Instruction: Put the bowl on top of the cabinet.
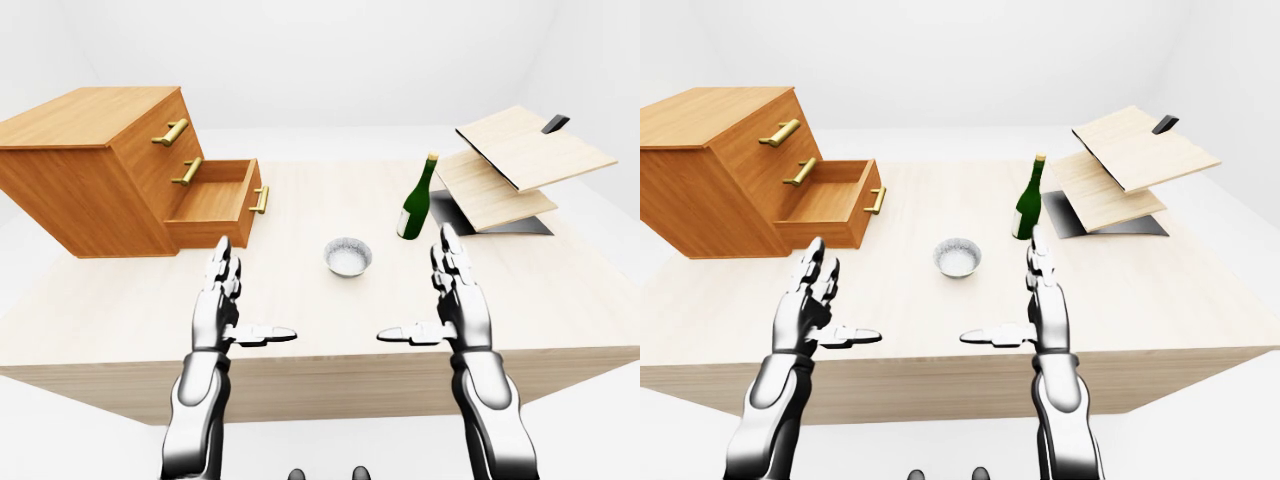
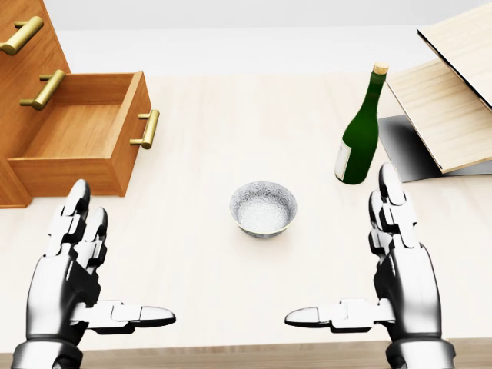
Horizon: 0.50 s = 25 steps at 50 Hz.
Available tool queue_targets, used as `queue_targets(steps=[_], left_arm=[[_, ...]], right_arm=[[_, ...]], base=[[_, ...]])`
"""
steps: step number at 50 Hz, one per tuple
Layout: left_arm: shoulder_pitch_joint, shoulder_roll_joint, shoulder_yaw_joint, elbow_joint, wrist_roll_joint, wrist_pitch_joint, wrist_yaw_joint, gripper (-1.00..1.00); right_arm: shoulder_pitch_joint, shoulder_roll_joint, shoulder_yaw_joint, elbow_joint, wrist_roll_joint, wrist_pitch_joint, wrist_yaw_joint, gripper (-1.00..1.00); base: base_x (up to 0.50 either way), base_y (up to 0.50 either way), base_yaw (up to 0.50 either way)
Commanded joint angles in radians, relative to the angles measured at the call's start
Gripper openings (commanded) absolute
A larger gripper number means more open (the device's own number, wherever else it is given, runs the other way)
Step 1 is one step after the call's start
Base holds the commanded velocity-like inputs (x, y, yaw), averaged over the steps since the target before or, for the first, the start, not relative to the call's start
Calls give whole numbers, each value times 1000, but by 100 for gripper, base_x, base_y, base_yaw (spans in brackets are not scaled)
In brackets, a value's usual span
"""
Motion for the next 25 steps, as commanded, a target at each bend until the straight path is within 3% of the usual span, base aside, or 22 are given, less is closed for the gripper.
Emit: queue_targets(steps=[1, 15, 25], left_arm=[[32, 4, 37, -150, -24, 8, -22, 100], [67, -5, 109, -364, -95, 8, -43, 100], [69, -11, 128, -394, -98, 8, -47, 100]], right_arm=[[68, 7, -3, -198, -28, 0, 17, 100], [144, 21, -10, -411, -60, 0, 47, 100], [151, 17, 1, -422, -93, 0, 60, 100]], base=[[0, 0, 0], [0, 0, 0], [0, 3, 0]])
